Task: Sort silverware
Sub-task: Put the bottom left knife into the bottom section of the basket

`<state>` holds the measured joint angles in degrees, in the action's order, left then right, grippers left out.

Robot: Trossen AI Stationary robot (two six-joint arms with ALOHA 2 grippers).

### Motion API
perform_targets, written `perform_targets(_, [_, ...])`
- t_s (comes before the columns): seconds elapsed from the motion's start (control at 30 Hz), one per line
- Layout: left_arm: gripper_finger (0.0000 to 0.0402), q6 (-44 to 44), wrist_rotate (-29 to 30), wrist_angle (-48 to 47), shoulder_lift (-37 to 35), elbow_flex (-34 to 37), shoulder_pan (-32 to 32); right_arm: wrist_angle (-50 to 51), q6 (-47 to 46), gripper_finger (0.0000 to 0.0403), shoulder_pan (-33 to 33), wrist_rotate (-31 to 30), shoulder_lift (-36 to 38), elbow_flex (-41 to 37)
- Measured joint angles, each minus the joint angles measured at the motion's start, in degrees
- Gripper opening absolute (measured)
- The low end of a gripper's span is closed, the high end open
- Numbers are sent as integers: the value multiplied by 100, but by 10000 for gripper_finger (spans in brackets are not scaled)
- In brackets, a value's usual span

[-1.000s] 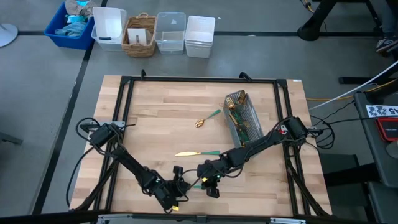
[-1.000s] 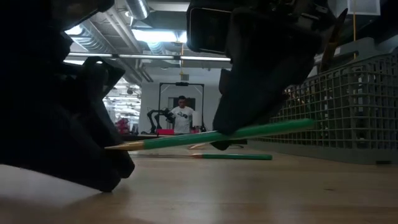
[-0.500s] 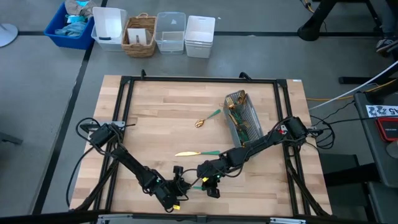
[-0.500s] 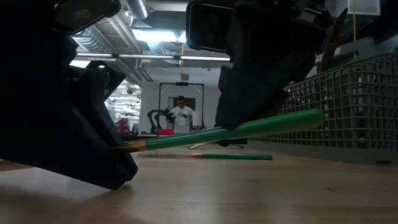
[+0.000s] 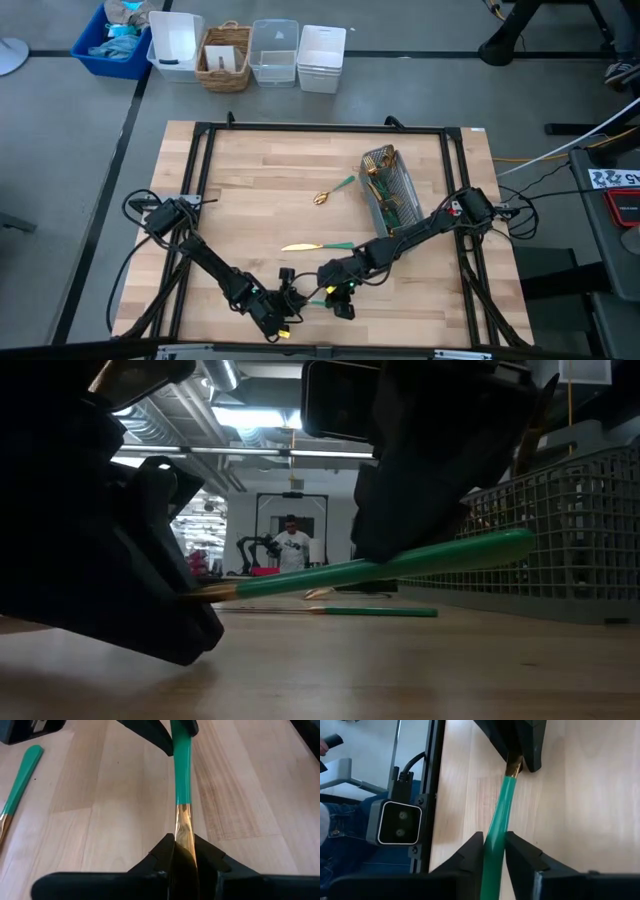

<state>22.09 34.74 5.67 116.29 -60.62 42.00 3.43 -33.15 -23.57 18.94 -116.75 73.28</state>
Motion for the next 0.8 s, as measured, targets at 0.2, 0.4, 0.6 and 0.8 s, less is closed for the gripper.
perform_targets(0.2, [38, 2, 0, -3, 0, 4, 4, 23, 0, 130, -7, -2, 0, -2])
perform_targets(0.4, [37, 4, 0, 10, 0, 4, 2, 151, -215, 138, 39, 175, 114, -7])
perform_targets(0.6, [42, -2, 18, 117, 0, 4, 0, 446, 200, 132, 33, -75, 740, -7])
perform_targets(0.8, [38, -108, 18, 136, -2, 4, -5, 773, 528, 131, 31, -529, 1466, -4])
